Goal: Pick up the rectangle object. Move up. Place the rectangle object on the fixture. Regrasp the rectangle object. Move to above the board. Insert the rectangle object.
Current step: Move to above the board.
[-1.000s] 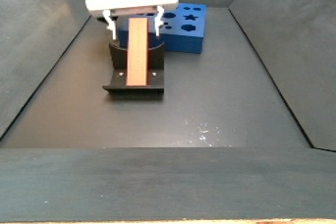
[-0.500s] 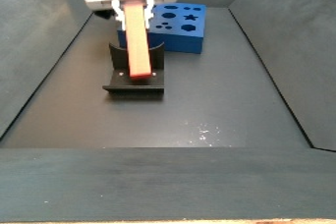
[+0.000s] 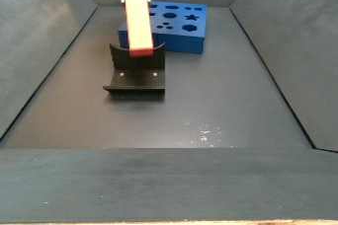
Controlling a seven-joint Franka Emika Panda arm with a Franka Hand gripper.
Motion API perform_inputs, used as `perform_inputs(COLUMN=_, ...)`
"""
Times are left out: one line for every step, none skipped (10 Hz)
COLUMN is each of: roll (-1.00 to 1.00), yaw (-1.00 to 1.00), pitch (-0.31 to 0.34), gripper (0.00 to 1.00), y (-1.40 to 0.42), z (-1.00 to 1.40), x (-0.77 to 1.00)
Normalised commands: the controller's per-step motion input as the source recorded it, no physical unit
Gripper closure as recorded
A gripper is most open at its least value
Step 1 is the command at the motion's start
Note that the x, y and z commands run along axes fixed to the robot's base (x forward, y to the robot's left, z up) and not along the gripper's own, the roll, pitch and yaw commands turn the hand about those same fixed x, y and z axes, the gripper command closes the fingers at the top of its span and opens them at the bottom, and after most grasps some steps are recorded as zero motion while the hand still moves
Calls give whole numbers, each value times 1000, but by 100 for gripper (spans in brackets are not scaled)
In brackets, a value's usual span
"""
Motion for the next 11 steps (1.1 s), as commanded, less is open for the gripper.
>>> perform_inputs(roll=44, yaw=-134, pitch=-102, gripper=100, y=45, z=1000, x=-104)
perform_inputs(roll=52, yaw=-159, pitch=-65, gripper=100, y=44, z=1000, x=-103)
perform_inputs(roll=51, yaw=-165, pitch=-44, gripper=100, y=43, z=1000, x=-103)
perform_inputs(roll=49, yaw=-158, pitch=0, gripper=100, y=39, z=1000, x=-101)
perform_inputs(roll=49, yaw=-153, pitch=19, gripper=100, y=38, z=1000, x=-100)
perform_inputs(roll=48, yaw=-120, pitch=59, gripper=100, y=34, z=1000, x=-99)
perform_inputs(roll=48, yaw=-105, pitch=71, gripper=100, y=32, z=1000, x=-99)
perform_inputs(roll=41, yaw=-70, pitch=86, gripper=100, y=27, z=1000, x=-97)
perform_inputs(roll=34, yaw=-47, pitch=94, gripper=100, y=24, z=1000, x=-98)
perform_inputs(roll=23, yaw=-24, pitch=96, gripper=100, y=20, z=1000, x=-94)
perform_inputs(roll=13, yaw=-4, pitch=98, gripper=100, y=15, z=1000, x=-87)
